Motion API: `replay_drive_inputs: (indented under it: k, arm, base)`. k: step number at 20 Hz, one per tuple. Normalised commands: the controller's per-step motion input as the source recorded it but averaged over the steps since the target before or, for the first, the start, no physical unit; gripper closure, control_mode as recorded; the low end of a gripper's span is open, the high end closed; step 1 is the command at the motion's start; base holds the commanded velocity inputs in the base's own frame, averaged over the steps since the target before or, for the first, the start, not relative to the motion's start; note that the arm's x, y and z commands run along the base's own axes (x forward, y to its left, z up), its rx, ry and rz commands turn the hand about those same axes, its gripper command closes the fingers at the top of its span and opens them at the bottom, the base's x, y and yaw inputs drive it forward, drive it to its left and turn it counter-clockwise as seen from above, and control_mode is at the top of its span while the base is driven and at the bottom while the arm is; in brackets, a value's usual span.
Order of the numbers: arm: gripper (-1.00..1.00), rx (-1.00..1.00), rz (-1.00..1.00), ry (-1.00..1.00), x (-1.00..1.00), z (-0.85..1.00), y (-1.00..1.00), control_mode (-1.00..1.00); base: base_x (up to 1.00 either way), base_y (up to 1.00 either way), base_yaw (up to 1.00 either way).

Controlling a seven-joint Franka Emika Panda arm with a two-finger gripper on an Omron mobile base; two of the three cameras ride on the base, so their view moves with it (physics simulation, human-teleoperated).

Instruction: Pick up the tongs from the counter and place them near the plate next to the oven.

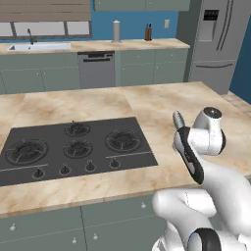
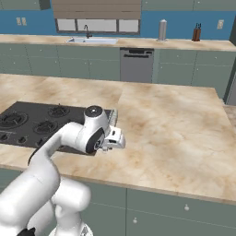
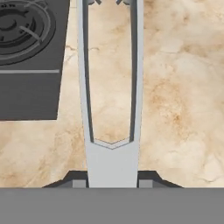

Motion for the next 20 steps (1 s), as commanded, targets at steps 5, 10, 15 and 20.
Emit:
replay_drive_inputs:
  k: [5,10,15,20]
  arm:
    - [1.00,0.00,0.00,0.04,-0.75,1.00,0.13,-1.00]
    - [1.00,0.00,0.00,0.03,-0.82,1.00,0.15,-1.00]
    - [1.00,0.00,0.00,0.01,-0.75,0.97,0.24,-1.00]
    - [1.00,0.00,0.02,0.14,-0.08,0.37,0.29,-1.00]
  base:
    - [0.00,0.00,0.00]
    - [0.00,0.00,0.00]
    - [0.00,0.00,0.00]
    - [0.00,0.00,0.00]
